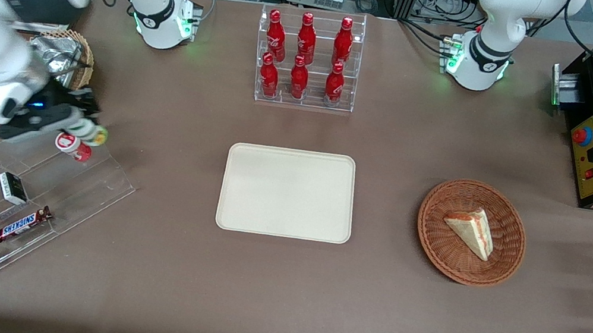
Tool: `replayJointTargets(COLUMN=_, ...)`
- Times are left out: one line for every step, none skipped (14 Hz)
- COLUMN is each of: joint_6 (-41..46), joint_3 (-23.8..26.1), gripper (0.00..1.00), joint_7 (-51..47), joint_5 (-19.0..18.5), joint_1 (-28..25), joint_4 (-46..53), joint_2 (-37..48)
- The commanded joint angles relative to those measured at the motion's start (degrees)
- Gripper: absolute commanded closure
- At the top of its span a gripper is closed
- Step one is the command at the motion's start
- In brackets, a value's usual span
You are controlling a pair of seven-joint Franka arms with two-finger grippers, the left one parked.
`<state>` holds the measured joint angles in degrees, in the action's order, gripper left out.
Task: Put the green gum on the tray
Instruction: 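Carry the green gum tub with the right gripper over the cream tray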
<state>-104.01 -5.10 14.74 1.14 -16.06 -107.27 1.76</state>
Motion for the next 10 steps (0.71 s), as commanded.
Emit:
replayJointTargets(joint_6=1.5, joint_3=-0.3, gripper=1.00, joint_7=-12.2, joint_5=0.0, joint_1=-6.4, joint_4=4.2, joint_2=-4.4)
replayJointTargets(joint_6=1.4, joint_3=-0.3, gripper=1.00, joint_7=-17.6, joint_5=0.0, joint_1=-9.4, joint_4=6.1, joint_2=-6.5)
replayJointTargets(joint_6=1.2, joint_3=-0.3, gripper=1.00, joint_7=-22.7, joint_5=0.1, joint_1=-12.1, joint_4=8.0, joint_2=-8.6)
replayJointTargets(joint_6=1.0, joint_3=-0.3, gripper=1.00, joint_7=-27.5, joint_5=0.1, joint_1=-14.8, joint_4=10.4, joint_2=-11.3)
replayJointTargets(joint_6=0.7, joint_3=-0.3, gripper=1.00, joint_7=-32.1, joint_5=0.1, joint_1=-17.1, joint_4=13.4, joint_2=-14.5)
replayJointTargets(joint_6=0.4, joint_3=-0.3, gripper=1.00, joint_7=-35.9, joint_5=0.1, joint_1=-19.2, joint_4=16.0, joint_2=-17.1)
replayJointTargets(joint_6=0.0, joint_3=-0.3, gripper=1.00, joint_7=-40.1, joint_5=0.1, joint_1=-21.0, joint_4=18.0, joint_2=-19.8)
replayJointTargets(joint_6=-0.9, joint_3=-0.3, gripper=1.00, joint_7=-43.6, joint_5=0.4, joint_1=-22.5, joint_4=19.2, joint_2=-21.7)
replayJointTargets(joint_6=-2.8, joint_3=-0.3, gripper=1.00, joint_7=-46.7, joint_5=1.0, joint_1=-23.5, joint_4=19.4, joint_2=-23.1)
replayJointTargets(joint_6=-5.2, joint_3=-0.3, gripper=1.00, joint_7=-49.2, joint_5=1.2, joint_1=-24.4, joint_4=19.4, joint_2=-24.4)
